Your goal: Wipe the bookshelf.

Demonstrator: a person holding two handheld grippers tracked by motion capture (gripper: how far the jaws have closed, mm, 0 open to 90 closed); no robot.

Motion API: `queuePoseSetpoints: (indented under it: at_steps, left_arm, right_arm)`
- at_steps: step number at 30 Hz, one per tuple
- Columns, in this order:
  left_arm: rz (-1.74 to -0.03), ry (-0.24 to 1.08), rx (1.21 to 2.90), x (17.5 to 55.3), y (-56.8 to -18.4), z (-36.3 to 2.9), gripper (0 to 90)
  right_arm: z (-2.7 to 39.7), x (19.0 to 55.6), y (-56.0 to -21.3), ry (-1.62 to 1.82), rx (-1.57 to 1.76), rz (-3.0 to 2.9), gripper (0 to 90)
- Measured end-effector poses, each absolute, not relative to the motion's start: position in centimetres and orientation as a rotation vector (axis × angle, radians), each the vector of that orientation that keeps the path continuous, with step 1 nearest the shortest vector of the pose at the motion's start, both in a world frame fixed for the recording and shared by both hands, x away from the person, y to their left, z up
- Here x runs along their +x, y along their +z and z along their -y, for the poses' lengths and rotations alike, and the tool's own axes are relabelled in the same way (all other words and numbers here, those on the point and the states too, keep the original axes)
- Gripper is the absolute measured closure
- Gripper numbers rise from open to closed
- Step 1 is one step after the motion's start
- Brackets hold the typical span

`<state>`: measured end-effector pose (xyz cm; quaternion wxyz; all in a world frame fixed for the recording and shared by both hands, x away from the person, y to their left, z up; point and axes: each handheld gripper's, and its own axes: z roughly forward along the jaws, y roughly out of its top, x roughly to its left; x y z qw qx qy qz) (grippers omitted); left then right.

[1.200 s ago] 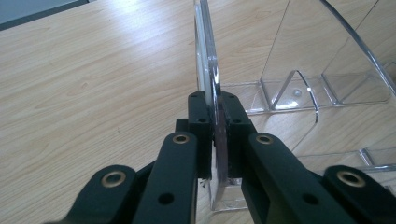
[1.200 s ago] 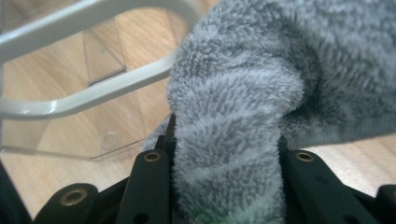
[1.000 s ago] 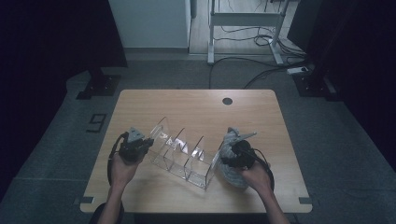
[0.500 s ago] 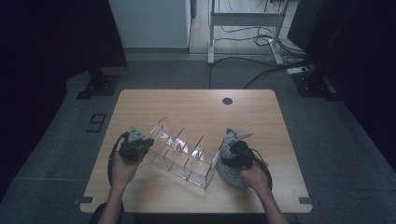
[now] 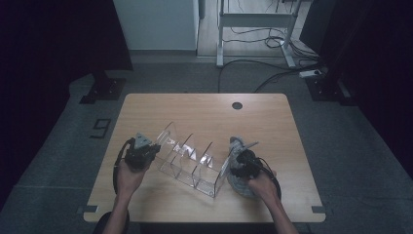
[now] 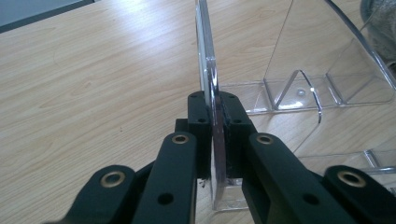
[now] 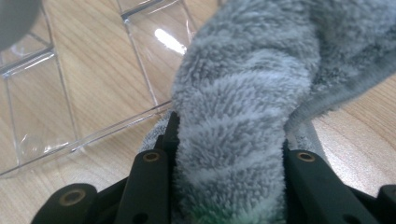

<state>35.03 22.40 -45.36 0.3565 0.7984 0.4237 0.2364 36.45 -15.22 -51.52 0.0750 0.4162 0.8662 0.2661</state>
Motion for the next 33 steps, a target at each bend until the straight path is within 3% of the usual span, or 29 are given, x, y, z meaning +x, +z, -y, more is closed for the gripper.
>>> queuePoseSetpoints:
  at_steps: [33]
  left_arm:
    - [-1.105, 0.642, 2.067, 34.9, -45.3, -22.1, 85.1]
  right_arm:
    - [12.8, 31.0, -50.8, 0.873, 1.008, -2.806, 63.4]
